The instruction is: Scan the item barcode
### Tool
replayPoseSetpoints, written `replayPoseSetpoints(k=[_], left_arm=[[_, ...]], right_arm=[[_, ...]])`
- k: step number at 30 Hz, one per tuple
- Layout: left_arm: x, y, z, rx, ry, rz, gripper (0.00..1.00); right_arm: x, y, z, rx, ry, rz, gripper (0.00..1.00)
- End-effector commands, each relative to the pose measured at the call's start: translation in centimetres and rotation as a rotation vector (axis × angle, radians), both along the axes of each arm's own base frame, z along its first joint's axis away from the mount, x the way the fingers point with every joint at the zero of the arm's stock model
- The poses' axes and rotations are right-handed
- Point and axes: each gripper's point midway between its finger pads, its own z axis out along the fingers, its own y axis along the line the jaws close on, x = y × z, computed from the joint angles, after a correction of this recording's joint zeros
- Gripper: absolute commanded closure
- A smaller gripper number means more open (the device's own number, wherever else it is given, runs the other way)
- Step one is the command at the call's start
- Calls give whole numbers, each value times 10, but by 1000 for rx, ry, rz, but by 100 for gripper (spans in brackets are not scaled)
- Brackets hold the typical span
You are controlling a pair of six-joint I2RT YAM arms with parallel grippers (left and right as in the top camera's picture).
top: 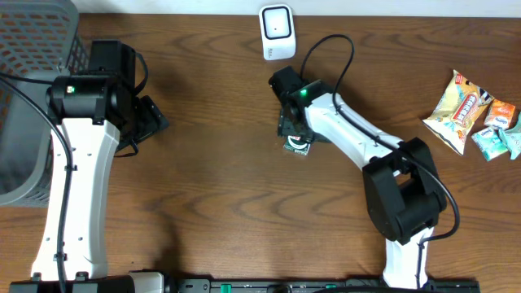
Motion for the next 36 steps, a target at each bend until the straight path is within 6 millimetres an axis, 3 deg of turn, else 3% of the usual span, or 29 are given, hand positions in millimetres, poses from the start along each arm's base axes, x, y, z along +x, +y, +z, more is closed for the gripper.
replayPoseSetpoints(k=[1, 5, 9, 13, 36], left_arm=[[-1, 3, 0, 8, 3, 10, 2], [-1, 3, 0, 8, 3, 10, 3], [-1, 3, 0, 8, 3, 10, 2], [-1, 3, 0, 8, 3, 10, 2], [-1, 3, 0, 8, 3, 10, 2]], right_arm=[[5, -10, 40, 39, -34, 131, 8], [-1, -28, 80, 68, -51, 280, 1], [-10, -55, 116, 37, -87, 356, 1], [-9, -70, 133, 35, -128, 345, 1], [-8, -73, 133, 34, -127, 338, 1]])
